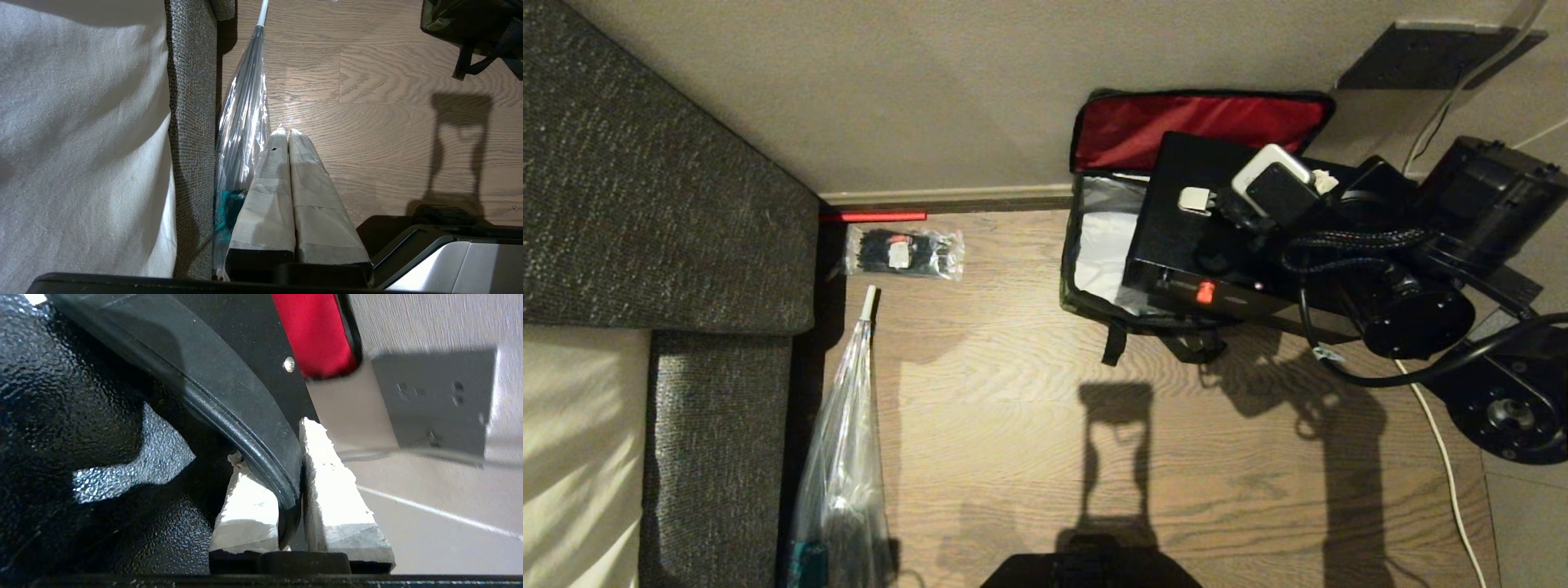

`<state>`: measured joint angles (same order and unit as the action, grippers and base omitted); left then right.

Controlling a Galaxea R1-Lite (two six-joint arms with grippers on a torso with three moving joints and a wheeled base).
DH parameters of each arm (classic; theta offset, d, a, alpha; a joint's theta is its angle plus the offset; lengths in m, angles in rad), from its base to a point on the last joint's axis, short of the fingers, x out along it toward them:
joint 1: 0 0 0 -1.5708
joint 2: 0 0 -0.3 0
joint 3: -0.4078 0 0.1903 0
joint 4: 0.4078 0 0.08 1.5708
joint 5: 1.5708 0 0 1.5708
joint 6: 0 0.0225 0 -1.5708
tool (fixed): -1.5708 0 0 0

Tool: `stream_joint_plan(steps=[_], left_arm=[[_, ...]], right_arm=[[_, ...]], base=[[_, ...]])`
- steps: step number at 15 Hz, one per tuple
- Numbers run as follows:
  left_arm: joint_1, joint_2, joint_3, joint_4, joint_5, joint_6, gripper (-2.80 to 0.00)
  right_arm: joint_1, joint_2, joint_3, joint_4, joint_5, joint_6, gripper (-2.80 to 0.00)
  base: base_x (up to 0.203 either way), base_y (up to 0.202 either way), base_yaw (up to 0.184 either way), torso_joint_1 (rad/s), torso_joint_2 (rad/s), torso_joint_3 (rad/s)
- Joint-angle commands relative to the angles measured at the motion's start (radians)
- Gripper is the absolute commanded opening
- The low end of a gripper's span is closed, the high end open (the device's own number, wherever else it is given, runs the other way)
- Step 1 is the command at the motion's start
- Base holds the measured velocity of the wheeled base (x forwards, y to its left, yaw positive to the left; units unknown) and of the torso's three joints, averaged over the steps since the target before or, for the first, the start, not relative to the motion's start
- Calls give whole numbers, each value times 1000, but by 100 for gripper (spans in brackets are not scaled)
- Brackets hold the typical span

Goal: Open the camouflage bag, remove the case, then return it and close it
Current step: Place the black box back

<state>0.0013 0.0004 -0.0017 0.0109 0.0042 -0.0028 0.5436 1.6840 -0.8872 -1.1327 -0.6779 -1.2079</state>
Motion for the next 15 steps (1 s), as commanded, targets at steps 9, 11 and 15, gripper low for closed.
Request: stream_joint_plan(steps=[9,11,15], left_arm=[[0,0,0,0,0,0,-280],[0,0,0,0,0,0,-280],[0,0,0,0,0,0,-280]], right_arm=[[47,155,-192,32,1,0,-280],[47,174,-216,50,4,4,-280],[61,184,-264,74,4,1,-280]], base=[[0,0,0,0,0,0],[0,0,0,0,0,0],[0,0,0,0,0,0]])
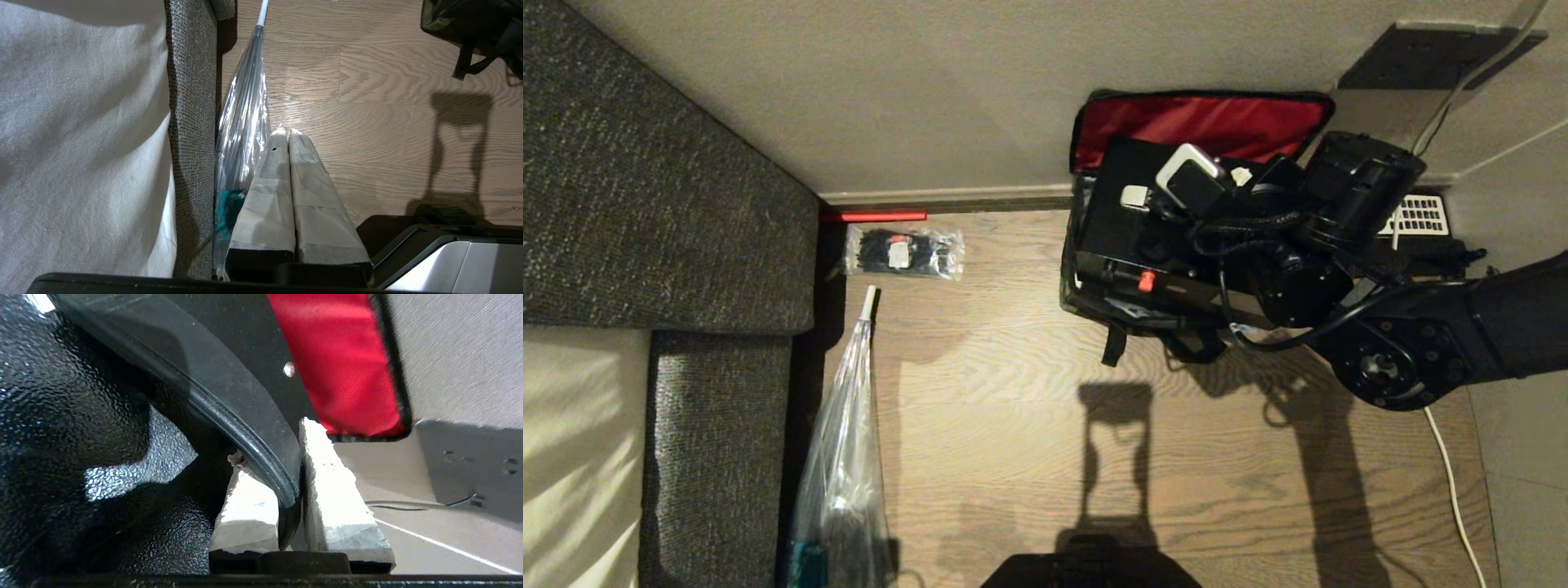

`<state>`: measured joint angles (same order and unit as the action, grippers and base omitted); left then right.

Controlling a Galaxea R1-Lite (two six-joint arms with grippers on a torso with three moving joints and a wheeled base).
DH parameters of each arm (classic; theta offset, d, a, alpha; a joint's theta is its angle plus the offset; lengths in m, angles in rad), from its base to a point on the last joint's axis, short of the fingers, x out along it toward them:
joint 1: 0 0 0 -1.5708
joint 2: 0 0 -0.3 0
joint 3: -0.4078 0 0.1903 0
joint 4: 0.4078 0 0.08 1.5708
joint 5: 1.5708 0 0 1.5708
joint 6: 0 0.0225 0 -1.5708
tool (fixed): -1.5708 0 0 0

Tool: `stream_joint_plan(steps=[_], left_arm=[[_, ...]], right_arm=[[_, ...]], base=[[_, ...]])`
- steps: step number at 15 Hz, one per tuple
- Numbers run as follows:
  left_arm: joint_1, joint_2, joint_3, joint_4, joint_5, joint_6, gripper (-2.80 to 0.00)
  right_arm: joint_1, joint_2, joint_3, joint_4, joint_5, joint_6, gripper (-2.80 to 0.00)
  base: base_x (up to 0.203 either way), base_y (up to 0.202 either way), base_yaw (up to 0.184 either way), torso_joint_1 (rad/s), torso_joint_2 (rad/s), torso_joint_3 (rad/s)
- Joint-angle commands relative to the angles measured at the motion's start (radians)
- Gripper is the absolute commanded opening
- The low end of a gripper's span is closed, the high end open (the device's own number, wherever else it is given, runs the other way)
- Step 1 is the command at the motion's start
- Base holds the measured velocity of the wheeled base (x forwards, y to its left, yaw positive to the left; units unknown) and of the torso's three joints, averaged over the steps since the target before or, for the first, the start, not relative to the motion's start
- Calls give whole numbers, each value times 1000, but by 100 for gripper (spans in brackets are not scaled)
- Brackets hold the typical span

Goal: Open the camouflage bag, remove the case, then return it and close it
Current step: Place the black box back

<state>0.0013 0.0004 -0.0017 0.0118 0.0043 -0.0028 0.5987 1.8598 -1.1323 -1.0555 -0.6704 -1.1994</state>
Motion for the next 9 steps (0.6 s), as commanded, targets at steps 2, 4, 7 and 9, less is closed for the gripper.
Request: stream_joint_plan(steps=[2,4,7,9], left_arm=[[0,0,0,-1,0,0,-280],[0,0,0,-1,0,0,-280],[0,0,0,-1,0,0,-280],[0,0,0,-1,0,0,-280]], right_arm=[[12,26,-41,-3,-3,-9,-280],[21,35,-63,2,-3,-9,-280],[28,36,-81,26,-1,-11,-280],[28,55,-102,36,0,-8,-280]], base=[[0,0,0,0,0,0],[0,0,0,0,0,0],[0,0,0,0,0,0],[0,0,0,0,0,0]])
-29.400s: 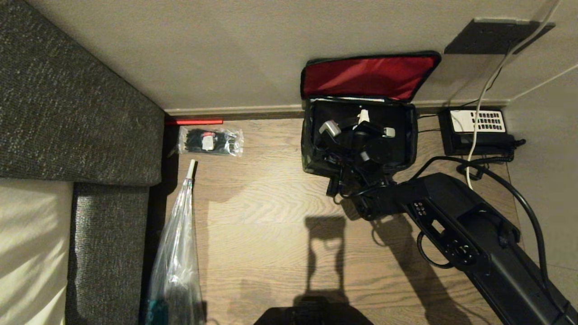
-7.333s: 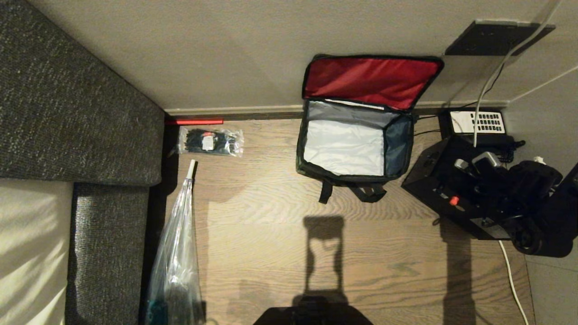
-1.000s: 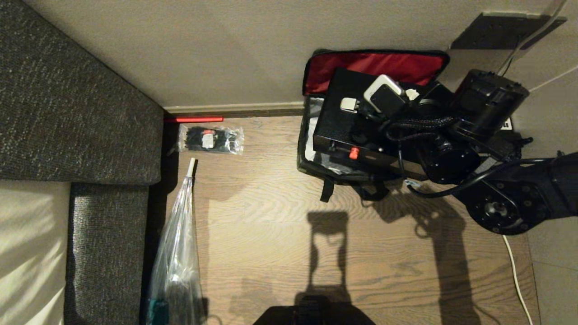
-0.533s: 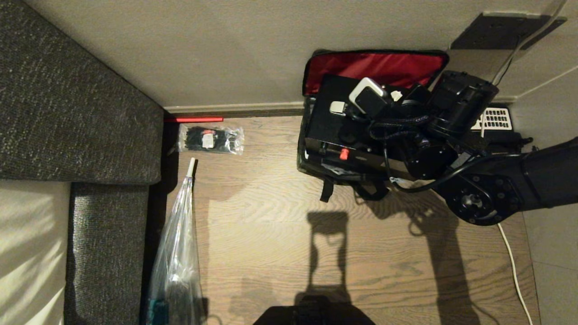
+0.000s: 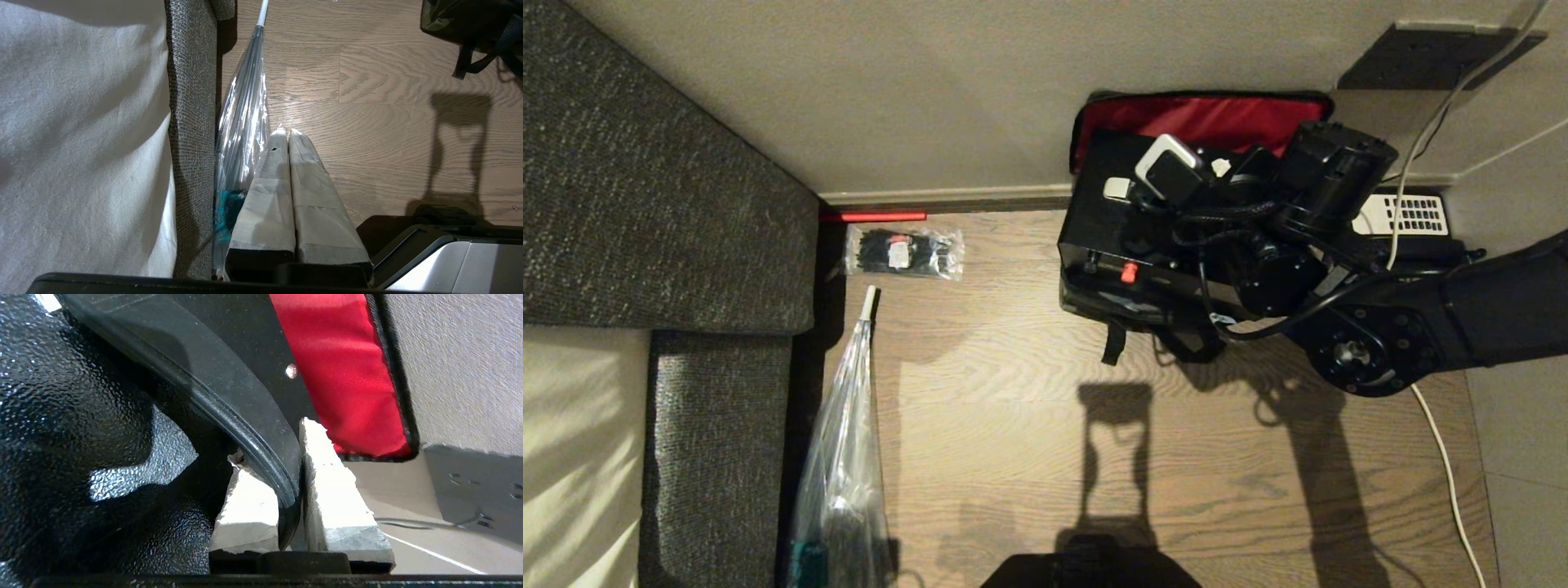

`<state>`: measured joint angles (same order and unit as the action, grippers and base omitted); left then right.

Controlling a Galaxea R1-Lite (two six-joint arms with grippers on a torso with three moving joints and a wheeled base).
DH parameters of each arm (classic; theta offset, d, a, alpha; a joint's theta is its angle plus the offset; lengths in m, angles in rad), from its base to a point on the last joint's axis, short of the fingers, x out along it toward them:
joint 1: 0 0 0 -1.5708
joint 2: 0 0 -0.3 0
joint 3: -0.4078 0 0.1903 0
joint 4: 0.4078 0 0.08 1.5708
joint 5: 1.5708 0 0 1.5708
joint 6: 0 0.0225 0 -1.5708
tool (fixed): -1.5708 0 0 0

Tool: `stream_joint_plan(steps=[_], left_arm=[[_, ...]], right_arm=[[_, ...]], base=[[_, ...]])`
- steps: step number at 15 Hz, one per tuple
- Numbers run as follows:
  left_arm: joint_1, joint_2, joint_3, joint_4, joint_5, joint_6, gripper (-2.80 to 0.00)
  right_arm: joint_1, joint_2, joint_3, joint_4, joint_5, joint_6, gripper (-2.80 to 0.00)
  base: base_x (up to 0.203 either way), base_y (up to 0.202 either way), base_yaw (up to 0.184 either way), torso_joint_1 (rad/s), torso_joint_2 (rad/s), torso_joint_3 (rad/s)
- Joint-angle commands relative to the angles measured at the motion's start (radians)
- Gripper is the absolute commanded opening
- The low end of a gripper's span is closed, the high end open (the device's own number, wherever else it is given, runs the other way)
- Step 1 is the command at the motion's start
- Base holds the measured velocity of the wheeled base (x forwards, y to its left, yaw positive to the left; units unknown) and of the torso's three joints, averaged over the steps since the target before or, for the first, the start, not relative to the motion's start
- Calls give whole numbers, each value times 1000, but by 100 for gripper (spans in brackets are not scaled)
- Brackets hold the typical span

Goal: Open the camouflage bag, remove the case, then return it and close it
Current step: Place the black box back

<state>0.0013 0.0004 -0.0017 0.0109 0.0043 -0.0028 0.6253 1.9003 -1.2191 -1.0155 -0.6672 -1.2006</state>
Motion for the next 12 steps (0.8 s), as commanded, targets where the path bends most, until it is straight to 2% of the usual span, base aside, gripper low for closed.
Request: stream_joint_plan(steps=[1,12], left_arm=[[0,0,0,0,2,0,-280],[0,0,0,1,0,0,-280]], right_arm=[[1,19,-35,-3,-3,-8,-280],[-32,130,-80,-22,-3,4,-280]], base=[[0,0,0,0,0,0],[0,0,0,0,0,0]])
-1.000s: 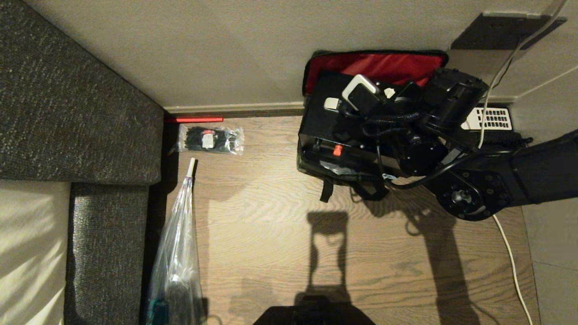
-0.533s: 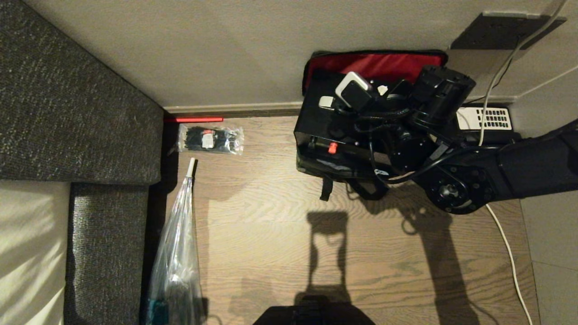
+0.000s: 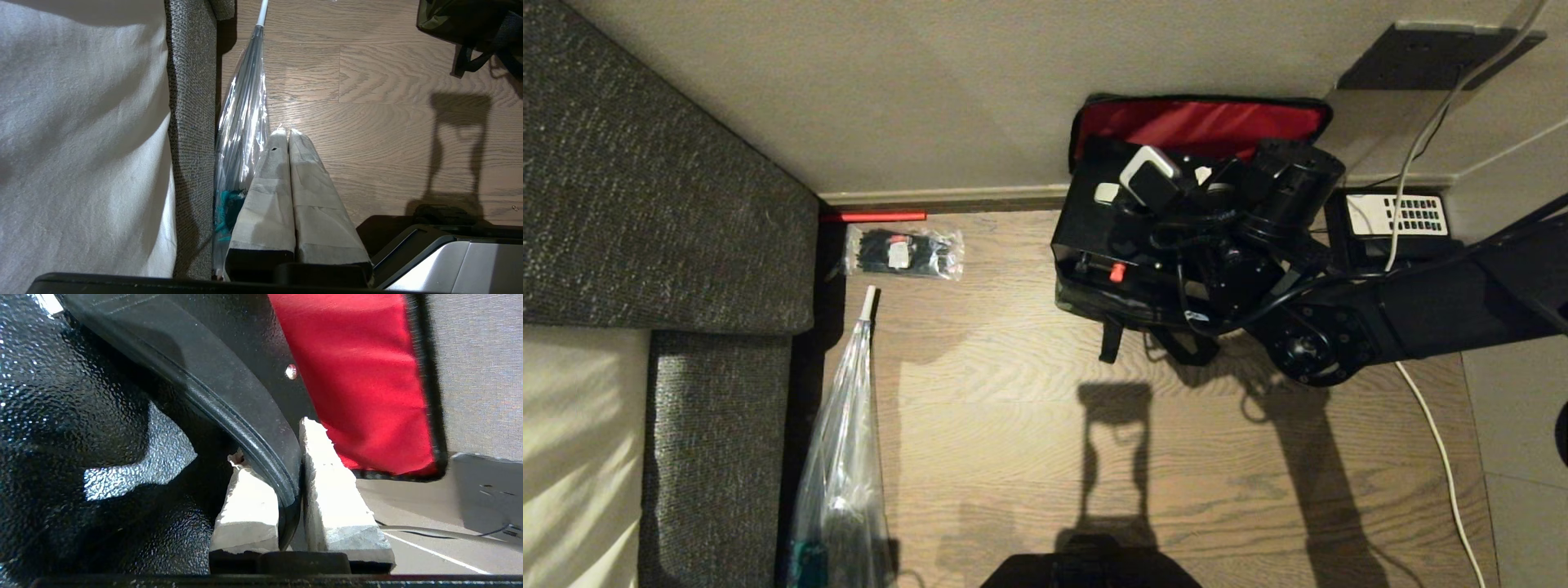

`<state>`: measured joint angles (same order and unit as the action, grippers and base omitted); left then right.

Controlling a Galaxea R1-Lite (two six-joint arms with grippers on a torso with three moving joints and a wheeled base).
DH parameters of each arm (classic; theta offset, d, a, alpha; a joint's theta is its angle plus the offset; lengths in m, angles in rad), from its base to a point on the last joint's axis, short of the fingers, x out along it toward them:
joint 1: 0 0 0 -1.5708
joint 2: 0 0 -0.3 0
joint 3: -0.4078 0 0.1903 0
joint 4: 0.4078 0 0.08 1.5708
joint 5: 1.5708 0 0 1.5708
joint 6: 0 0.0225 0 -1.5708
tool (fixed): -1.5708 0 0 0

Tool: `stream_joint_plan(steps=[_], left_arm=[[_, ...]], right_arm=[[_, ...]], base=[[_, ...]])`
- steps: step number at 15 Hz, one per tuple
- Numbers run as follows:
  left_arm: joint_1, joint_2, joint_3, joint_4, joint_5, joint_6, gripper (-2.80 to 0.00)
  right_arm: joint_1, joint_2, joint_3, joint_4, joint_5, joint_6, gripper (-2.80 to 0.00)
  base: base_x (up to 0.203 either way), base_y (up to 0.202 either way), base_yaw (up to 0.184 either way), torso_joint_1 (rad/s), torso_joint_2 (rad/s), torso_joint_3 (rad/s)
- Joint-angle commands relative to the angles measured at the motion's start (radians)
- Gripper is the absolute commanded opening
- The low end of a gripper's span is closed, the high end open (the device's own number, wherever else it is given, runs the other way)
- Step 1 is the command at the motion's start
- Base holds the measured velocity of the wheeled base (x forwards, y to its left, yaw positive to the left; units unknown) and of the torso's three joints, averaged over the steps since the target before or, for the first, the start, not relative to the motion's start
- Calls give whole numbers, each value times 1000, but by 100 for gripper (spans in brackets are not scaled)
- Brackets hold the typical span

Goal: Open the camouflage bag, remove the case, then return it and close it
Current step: Place the black box back

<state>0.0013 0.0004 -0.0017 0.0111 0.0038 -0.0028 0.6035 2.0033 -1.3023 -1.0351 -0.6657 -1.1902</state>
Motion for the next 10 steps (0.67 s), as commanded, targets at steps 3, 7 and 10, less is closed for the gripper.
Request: stream_joint_plan(steps=[3,7,10], left_arm=[[0,0,0,0,1,0,-280],[0,-1,0,0,1,0,-280],[0,0,0,1,1,0,-280]], right_arm=[[-24,91,-25,-26,-5,-5,-280],[-46,191,-56,-42,-5,11,-280],[-64,247,-84,-73,-3,17,-280]], base=[[0,0,0,0,0,0],[0,0,0,0,0,0],[0,0,0,0,0,0]])
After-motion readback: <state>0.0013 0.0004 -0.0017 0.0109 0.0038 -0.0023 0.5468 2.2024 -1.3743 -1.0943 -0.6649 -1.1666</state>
